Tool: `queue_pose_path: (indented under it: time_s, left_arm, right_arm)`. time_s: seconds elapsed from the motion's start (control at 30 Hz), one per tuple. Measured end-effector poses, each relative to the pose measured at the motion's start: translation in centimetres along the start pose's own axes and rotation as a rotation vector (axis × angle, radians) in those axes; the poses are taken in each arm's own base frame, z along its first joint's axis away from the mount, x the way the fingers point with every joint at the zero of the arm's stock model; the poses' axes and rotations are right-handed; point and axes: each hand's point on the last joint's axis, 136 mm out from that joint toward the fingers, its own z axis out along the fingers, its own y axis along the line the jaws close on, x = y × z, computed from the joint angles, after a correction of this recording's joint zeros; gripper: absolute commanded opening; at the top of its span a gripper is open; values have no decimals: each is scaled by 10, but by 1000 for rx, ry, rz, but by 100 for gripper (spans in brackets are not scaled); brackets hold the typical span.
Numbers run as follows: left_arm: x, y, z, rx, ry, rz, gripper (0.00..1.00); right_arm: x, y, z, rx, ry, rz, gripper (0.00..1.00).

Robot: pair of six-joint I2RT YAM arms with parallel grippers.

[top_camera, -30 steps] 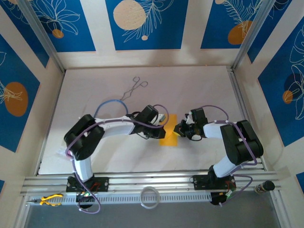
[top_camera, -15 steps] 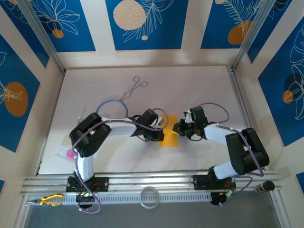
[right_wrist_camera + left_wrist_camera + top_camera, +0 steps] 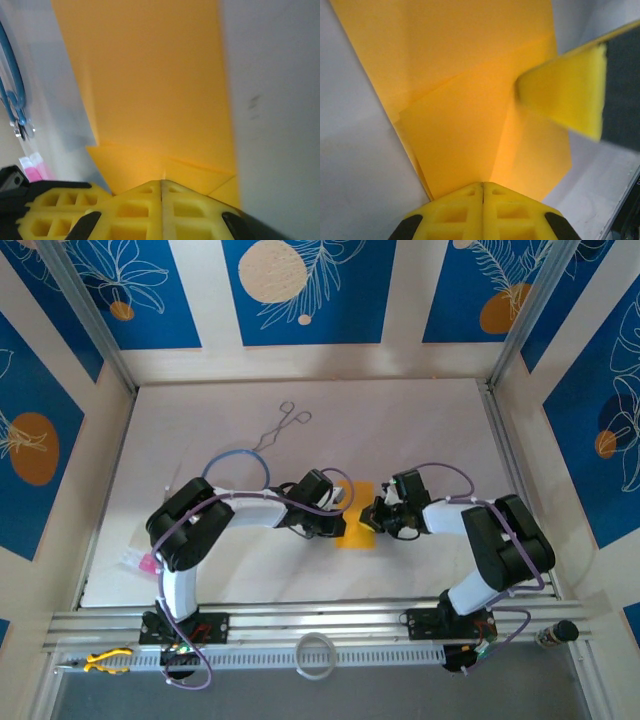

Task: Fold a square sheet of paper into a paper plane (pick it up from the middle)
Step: Fold the triangle a second time at the center of the table.

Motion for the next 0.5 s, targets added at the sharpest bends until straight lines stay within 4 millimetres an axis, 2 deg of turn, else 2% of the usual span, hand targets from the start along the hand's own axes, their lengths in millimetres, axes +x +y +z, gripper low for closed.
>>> queue_pose_path:
  time_s: [0.23,0.4,0.5]
  left_arm:
    - [0,0,0,3,-3,-3,0]
    - [0,0,0,5,-4,-4,0]
    - [2,0,-3,-5,6,-7,5]
  right_arm:
    - [-34,-15,-15,-9,-74,76,5]
    - [-36,-14,-20,-10,-84,80,6]
    - [-32,-1,-30,-28,-93,51,8]
